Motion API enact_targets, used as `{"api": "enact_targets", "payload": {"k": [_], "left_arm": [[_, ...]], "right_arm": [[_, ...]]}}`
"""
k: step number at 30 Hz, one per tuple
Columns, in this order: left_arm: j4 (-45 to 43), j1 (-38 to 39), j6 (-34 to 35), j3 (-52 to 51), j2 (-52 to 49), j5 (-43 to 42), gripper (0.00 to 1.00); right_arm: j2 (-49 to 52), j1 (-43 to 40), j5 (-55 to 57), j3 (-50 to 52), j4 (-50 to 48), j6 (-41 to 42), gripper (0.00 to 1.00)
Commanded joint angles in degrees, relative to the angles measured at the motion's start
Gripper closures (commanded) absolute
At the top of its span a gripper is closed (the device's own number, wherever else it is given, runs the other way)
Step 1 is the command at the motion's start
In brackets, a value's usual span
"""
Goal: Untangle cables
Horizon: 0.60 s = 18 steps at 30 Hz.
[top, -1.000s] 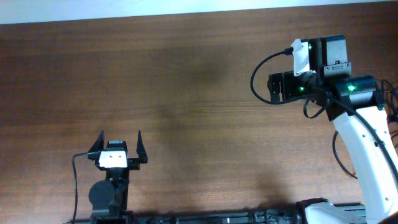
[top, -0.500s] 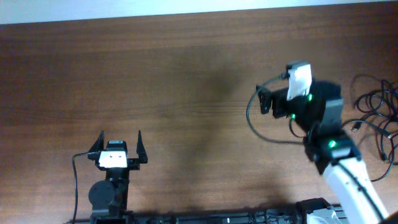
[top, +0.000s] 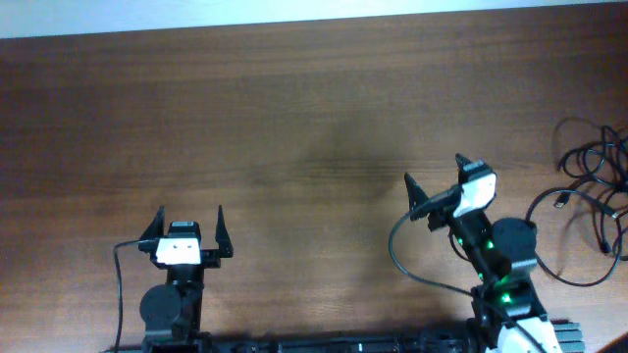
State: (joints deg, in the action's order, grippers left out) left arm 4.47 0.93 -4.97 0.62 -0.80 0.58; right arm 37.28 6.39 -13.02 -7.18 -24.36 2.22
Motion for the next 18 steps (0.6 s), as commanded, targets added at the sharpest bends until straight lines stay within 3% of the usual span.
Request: {"api": "enact_targets", "payload": {"k": [1, 9, 18], "left_arm": [[0.3, -0.3, -0.7, -0.1, 0.5, -0.8, 0.01], [0.3, -0.3, -0.7, -0.1, 0.5, -0.8, 0.01], [0.3, -0.3, -0.7, -0.1, 0.5, -0.8, 0.01]], "right_arm": [[-4.5, 0.3, 0.1, 4.6, -2.1, 1.3, 0.01], [-13.6, 0.3, 0.1, 6.9, 4.2, 1.2, 0.01], [-24.6, 0.3, 0.7, 6.9, 21.0, 1.2, 0.01]]}}
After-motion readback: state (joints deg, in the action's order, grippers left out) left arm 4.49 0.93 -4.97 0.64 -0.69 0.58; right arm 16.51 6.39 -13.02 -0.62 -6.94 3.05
